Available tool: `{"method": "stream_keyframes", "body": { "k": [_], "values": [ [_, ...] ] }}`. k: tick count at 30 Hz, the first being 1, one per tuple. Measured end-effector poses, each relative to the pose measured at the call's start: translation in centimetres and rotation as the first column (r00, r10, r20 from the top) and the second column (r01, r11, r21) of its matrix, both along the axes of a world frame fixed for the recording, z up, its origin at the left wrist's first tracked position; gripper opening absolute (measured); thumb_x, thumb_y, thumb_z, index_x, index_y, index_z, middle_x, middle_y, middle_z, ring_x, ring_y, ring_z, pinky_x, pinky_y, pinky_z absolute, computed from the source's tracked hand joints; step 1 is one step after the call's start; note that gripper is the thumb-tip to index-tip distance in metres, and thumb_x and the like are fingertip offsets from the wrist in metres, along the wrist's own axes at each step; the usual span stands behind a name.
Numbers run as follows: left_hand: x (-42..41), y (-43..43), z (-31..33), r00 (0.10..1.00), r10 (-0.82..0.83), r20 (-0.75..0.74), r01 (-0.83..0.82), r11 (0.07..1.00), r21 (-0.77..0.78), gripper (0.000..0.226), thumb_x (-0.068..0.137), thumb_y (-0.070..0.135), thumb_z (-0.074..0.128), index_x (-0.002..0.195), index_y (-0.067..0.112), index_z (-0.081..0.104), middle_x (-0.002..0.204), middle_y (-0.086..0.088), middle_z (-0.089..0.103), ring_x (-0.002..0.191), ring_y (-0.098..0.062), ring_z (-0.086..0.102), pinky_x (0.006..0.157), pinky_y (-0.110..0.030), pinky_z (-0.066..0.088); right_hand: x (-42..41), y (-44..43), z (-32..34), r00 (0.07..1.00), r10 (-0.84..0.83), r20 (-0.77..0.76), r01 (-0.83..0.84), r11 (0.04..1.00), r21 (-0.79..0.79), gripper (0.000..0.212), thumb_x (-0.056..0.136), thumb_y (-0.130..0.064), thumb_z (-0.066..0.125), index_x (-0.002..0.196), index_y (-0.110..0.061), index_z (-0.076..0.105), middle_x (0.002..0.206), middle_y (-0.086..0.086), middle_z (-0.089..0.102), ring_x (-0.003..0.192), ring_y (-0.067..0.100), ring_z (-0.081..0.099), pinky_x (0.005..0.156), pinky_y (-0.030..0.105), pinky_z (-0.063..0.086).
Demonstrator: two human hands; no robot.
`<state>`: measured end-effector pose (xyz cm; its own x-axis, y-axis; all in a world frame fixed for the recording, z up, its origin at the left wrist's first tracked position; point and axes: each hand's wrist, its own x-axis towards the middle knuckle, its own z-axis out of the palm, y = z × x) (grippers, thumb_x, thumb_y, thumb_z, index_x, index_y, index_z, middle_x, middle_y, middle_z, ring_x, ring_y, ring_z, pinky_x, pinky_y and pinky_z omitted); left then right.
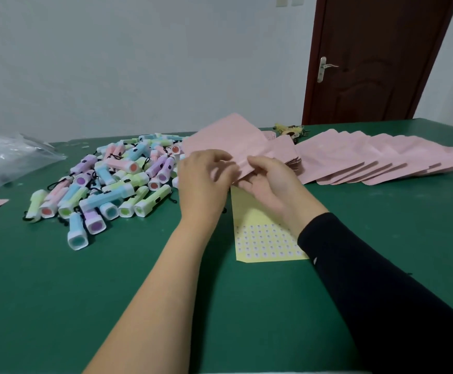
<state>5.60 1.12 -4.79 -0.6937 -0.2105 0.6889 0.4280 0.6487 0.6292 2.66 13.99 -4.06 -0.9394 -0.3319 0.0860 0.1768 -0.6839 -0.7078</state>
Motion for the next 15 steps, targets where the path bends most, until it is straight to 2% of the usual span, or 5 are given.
{"method": "stream_keyframes", "body": {
  "k": [2,4,8,12,15],
  "values": [
    [0.11,0.58,-0.07,0.997,-0.063,0.051,0.066,0.996,-0.054,0.013,0.084,0.028,0.075,0.094,0.029,0.067,0.1,0.008,0.067,0.105,-0.019,0.055,0.086,-0.028,0.046,0.2,0.07,0.41,0.999,0.037,0.032,-0.035,0.997,-0.071,0.024,0.091,0.007,0.034,0.112,0.002,0.043,0.114,0.023,0.05,0.077,0.028,0.059,0.057,0.031,0.055],
    [0.25,0.78,-0.12,0.99,-0.115,0.076,0.11,0.992,0.069,0.016,0.083,0.026,0.076,0.095,0.028,0.066,0.101,0.008,0.066,0.101,-0.012,0.057,0.082,-0.021,0.047,0.43,0.07,0.51,0.998,0.068,0.008,-0.067,0.994,-0.089,0.034,0.084,0.01,0.028,0.113,0.0,0.044,0.11,0.023,0.051,0.076,0.029,0.057,0.057,0.029,0.053],
    [0.52,0.24,0.06,0.967,-0.231,0.111,0.197,0.947,0.255,0.015,0.084,0.019,0.077,0.093,0.026,0.068,0.097,0.012,0.069,0.092,-0.001,0.063,0.077,-0.008,0.047,0.9,0.15,0.37,0.989,0.129,-0.067,-0.134,0.988,-0.079,0.04,0.082,0.011,0.024,0.108,0.007,0.054,0.104,0.023,0.066,0.082,0.035,0.069,0.068,0.031,0.057],
    [0.7,0.03,0.45,0.929,-0.346,0.13,0.288,0.899,0.33,0.016,0.085,0.013,0.076,0.097,0.02,0.069,0.097,0.013,0.07,0.087,0.006,0.064,0.076,-0.008,0.047,0.84,0.35,0.5,0.992,0.111,-0.067,-0.114,0.993,-0.039,0.041,0.082,0.012,0.024,0.111,0.01,0.054,0.11,0.026,0.064,0.098,0.038,0.066,0.088,0.04,0.055],
    [0.59,-0.2,0.52,0.909,-0.388,0.151,0.32,0.883,0.342,0.018,0.086,0.011,0.075,0.103,0.016,0.07,0.099,0.01,0.071,0.089,0.006,0.065,0.079,-0.011,0.049,0.86,0.35,0.53,0.995,0.084,-0.047,-0.085,0.996,-0.025,0.041,0.082,0.012,0.026,0.113,0.01,0.053,0.112,0.027,0.062,0.103,0.04,0.063,0.092,0.041,0.054]
  ]
}}
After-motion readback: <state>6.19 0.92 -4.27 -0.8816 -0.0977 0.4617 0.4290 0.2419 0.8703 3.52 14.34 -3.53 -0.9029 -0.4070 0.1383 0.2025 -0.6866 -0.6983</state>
